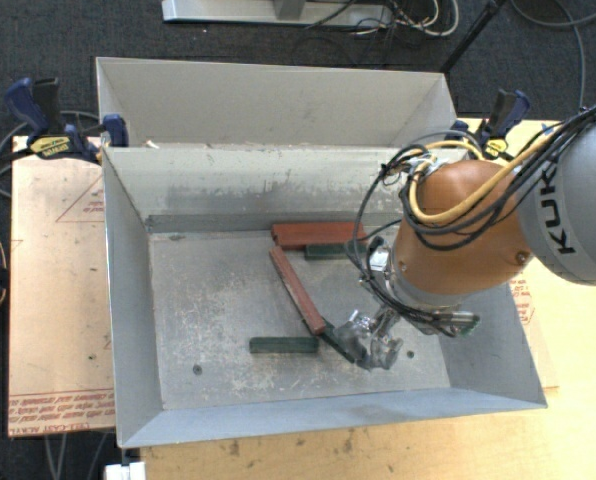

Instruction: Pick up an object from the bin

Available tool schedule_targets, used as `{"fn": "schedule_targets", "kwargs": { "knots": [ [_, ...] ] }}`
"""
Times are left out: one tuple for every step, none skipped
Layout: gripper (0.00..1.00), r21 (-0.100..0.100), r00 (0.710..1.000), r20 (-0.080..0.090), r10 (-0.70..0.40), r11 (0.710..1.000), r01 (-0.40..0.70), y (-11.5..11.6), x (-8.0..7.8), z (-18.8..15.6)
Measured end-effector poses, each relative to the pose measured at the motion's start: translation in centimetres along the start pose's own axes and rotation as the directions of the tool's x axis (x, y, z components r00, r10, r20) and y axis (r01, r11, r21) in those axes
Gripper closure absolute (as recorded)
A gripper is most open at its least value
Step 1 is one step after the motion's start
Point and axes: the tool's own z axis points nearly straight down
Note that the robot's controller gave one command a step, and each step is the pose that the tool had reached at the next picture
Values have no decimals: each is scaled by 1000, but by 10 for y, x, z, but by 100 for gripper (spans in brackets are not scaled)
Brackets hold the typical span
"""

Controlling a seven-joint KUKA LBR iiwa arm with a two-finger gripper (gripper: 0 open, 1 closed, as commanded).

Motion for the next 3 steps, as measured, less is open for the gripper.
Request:
{"fn": "schedule_targets", "kwargs": {
  "knots": [
    [100,-2,974,-5,228,974,-228,2,9,15],
    [100,-4,974,-6,227,974,-228,17,-21,49],
    [100,-3,971,4,237,971,-237,61,-111,23]
  ]
}}
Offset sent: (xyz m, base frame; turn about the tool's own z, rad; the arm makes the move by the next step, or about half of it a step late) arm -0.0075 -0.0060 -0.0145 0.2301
